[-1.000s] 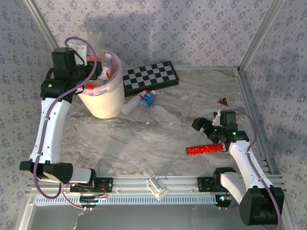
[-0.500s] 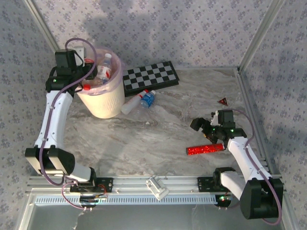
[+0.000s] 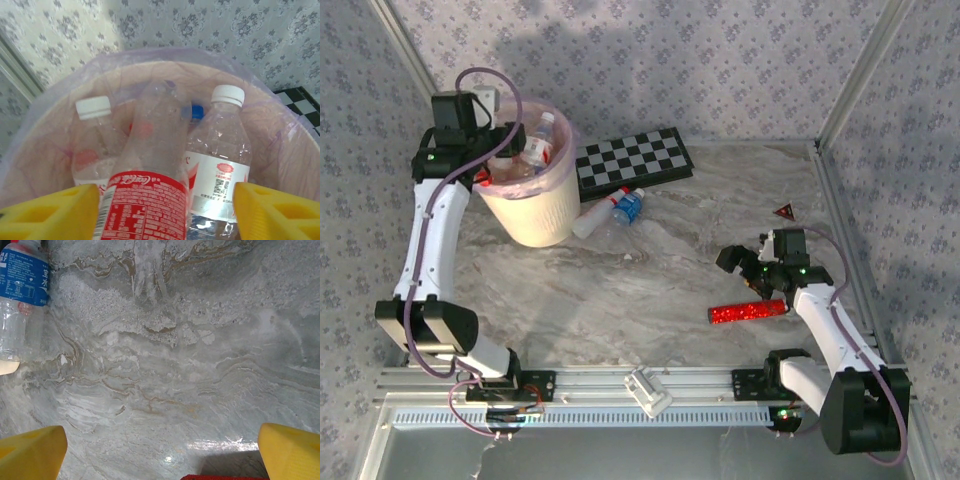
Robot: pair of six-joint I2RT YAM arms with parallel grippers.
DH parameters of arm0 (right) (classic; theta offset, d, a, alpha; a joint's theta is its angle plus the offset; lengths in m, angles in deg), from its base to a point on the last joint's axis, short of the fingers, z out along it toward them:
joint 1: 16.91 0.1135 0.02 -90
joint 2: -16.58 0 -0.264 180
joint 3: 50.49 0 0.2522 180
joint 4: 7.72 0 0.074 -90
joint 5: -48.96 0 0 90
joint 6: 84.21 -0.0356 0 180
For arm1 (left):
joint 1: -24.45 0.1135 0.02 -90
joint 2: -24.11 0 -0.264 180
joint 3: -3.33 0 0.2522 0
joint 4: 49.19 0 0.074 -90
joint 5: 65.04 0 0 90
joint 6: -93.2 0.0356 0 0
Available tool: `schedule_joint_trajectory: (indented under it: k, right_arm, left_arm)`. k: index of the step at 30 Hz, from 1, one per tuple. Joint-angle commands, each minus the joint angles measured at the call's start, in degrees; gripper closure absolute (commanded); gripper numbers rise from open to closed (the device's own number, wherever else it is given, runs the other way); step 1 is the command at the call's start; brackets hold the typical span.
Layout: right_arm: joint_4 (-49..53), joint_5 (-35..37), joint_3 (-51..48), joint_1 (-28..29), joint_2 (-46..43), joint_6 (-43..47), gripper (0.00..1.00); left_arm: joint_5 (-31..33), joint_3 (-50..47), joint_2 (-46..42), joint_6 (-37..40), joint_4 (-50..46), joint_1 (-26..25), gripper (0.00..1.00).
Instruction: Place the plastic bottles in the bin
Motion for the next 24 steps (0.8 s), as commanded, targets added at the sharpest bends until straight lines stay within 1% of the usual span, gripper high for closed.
schedule_joint_trajectory:
  k: [1,2,4,7,9,12,16,24]
  right_arm:
    - [-0.4,0.3,0.4,0.4,-0.4,0.8,0.0]
    - [-0.3,0.3,0.3,0.4,-0.4,0.8,0.0]
    - [-0.1,0.3,0.3,0.4,-0.5,1.1,0.0]
    - [0.1,0.5,0.3,0.3,-0.8,1.2,0.0]
    - [0.2,0.7,0.3,0.3,-0.9,1.2,0.0]
    - [0.1,0.7,0.2,0.4,-0.9,1.1,0.0]
    - [-0.1,0.6,0.0,0.4,-0.9,1.0,0.0]
    - [-1.0,0.3,-0.1,1.0,-0.5,0.1,0.0]
  left_arm:
    - [1.1,2.5,1.5,0.9,-2.5,0.3,0.4]
    - [1.3,2.5,2.1,0.8,-2.8,0.3,0.44]
    - [2.1,1.6,3.0,0.5,-3.0,0.4,0.56]
    - [2.1,-0.9,4.0,-0.4,-2.6,0.3,0.68]
    - [1.6,-3.3,4.2,-1.1,-1.6,0.4,0.73]
    - [1.1,-8.0,4.3,-2.2,-0.6,0.4,0.78]
    - [-0.7,-14.0,4.1,-3.9,3.6,0.3,0.8]
    - [-5.9,-17.6,5.0,-6.0,5.3,0.0,0.81]
